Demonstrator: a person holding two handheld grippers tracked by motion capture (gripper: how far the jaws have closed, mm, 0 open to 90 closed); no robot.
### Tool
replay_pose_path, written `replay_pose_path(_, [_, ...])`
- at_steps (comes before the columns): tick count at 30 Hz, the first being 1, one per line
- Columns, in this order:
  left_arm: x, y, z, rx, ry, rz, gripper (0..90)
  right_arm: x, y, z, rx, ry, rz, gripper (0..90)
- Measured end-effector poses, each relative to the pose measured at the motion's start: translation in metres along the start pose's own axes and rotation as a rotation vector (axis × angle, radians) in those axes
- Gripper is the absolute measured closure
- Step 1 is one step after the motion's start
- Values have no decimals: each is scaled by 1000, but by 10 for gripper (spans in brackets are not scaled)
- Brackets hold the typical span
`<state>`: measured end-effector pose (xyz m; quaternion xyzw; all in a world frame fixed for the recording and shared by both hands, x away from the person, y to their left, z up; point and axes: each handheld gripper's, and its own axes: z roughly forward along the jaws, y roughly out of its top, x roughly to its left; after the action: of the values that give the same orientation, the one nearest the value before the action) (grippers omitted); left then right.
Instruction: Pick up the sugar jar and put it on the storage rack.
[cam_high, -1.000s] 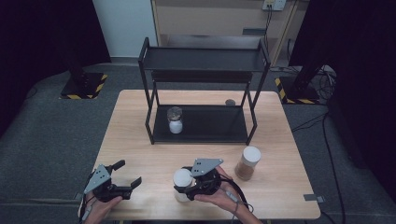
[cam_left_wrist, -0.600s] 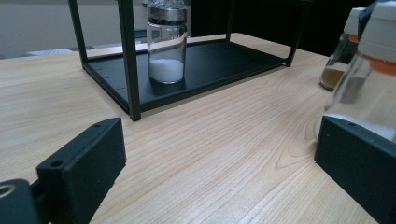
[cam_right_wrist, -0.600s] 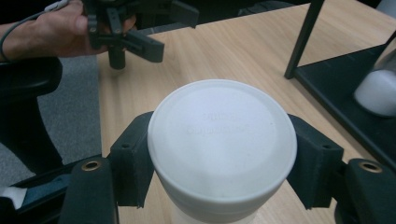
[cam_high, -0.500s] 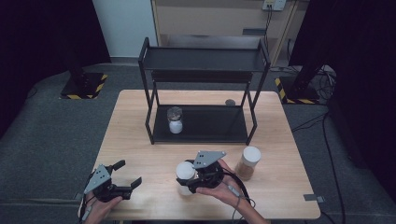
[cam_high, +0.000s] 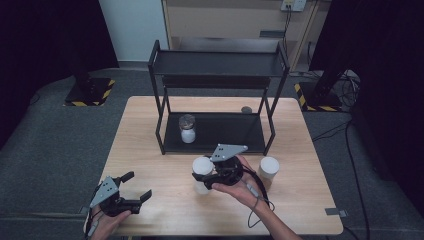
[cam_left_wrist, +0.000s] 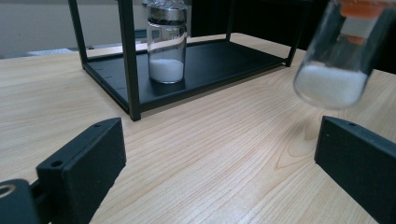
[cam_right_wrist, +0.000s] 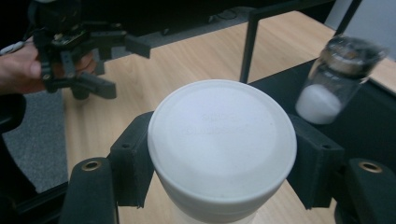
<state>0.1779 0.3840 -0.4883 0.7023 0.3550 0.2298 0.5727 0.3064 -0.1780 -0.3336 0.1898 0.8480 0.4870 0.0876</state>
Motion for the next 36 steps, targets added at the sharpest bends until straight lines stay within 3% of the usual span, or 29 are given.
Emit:
replay_pose_path(15, [-1,1,1,6,-2,12,9,-16,29,-2,-27,-107,51,341])
replay_pose_path(36, [-1,1,1,7,-3,9,9,-39,60,15,-33,-264,108,341])
